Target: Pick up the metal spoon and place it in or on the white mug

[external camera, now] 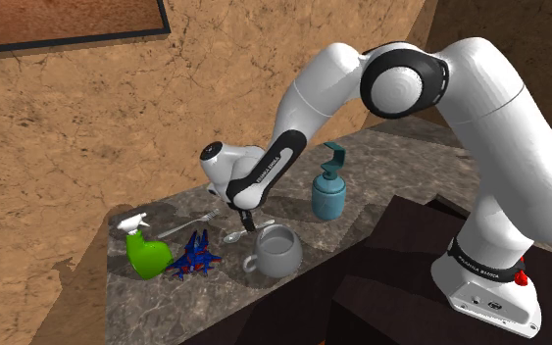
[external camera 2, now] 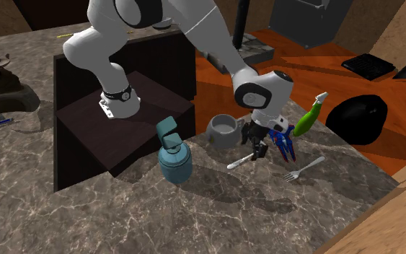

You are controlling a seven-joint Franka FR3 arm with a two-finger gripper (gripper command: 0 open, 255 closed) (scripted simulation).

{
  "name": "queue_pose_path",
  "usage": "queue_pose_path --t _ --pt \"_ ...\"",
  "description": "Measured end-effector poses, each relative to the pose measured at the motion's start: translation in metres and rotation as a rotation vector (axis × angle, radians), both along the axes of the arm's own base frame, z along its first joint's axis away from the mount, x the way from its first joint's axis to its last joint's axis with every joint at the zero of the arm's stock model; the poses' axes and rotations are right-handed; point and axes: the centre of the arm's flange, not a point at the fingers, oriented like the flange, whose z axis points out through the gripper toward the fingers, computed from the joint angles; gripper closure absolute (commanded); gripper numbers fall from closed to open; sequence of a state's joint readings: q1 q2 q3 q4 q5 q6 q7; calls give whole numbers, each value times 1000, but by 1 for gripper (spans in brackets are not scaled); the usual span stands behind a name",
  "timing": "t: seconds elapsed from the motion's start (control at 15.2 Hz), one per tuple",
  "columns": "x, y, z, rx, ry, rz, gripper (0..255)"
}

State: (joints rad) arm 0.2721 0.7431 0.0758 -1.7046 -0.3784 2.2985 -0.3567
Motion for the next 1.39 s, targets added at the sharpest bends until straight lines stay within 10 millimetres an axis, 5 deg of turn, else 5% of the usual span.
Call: queue_pose_path --t 0.46,0.86,0.92,1.39 --pt "0 -8 -37 -3 0 6 0" --pt "0 -8 -41 -3 0 7 0" --pt "0 -8 -41 -3 0 7 255" --pt "0 -8 -41 -3 0 7 255"
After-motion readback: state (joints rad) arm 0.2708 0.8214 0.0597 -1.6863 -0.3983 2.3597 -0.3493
